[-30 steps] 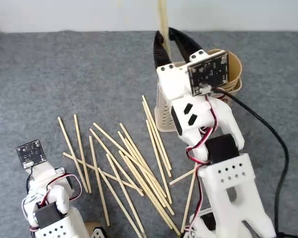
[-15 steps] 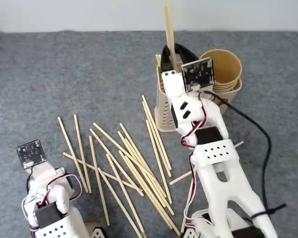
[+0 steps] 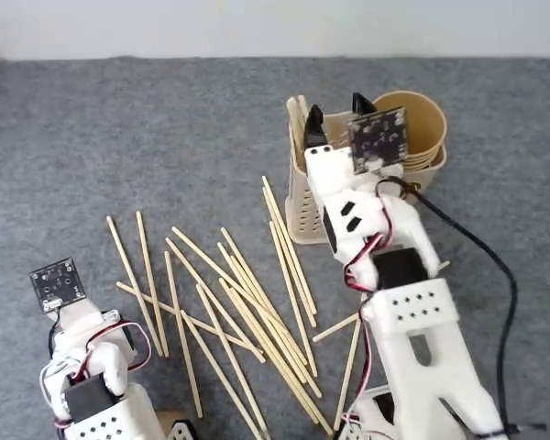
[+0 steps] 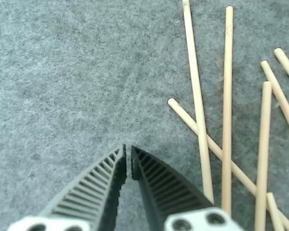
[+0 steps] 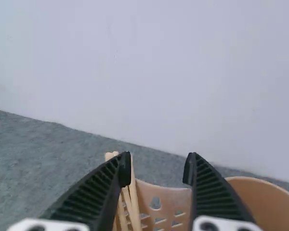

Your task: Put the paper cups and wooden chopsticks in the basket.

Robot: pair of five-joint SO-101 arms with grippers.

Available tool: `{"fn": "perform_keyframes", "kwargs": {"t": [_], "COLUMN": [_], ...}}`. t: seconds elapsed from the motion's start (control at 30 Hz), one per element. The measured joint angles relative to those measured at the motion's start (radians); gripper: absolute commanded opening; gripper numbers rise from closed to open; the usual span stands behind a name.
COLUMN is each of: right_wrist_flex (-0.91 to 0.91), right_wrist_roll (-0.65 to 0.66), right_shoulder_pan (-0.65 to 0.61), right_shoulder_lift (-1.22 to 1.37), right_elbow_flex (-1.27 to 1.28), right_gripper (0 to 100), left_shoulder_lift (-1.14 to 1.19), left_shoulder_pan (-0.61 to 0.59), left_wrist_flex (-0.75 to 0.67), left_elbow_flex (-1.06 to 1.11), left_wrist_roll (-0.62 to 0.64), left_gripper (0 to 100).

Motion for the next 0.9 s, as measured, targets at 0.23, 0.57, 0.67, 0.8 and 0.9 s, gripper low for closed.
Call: {"fn": "perform_keyframes", "kwargs": {"t": [0.23,0.57,0.67,0.8,0.9], "right_wrist_flex": [0.473,0.713,0.703,0.683,0.68], "right_wrist_roll": [-0.058,-0.063,-0.063,-0.058,-0.057], "right_shoulder_pan": [-0.064,-0.241,-0.258,-0.272,-0.273], "right_shoulder_lift": [-0.02,-0.02,-0.02,0.009,0.097], "right_elbow_flex": [-0.164,-0.103,-0.02,0.052,0.054], "right_gripper": [14.9,11.6,11.2,11.2,11.3], "left_shoulder_lift": [0.0,0.0,0.0,0.0,0.0], "left_shoulder_pan": [0.0,0.0,0.0,0.0,0.0], "left_wrist_flex": [0.0,0.0,0.0,0.0,0.0], "left_elbow_flex": [0.0,0.0,0.0,0.0,0.0], "left_wrist_roll": [0.0,0.0,0.0,0.0,0.0], "left_gripper": [2,2,2,2,2]}}
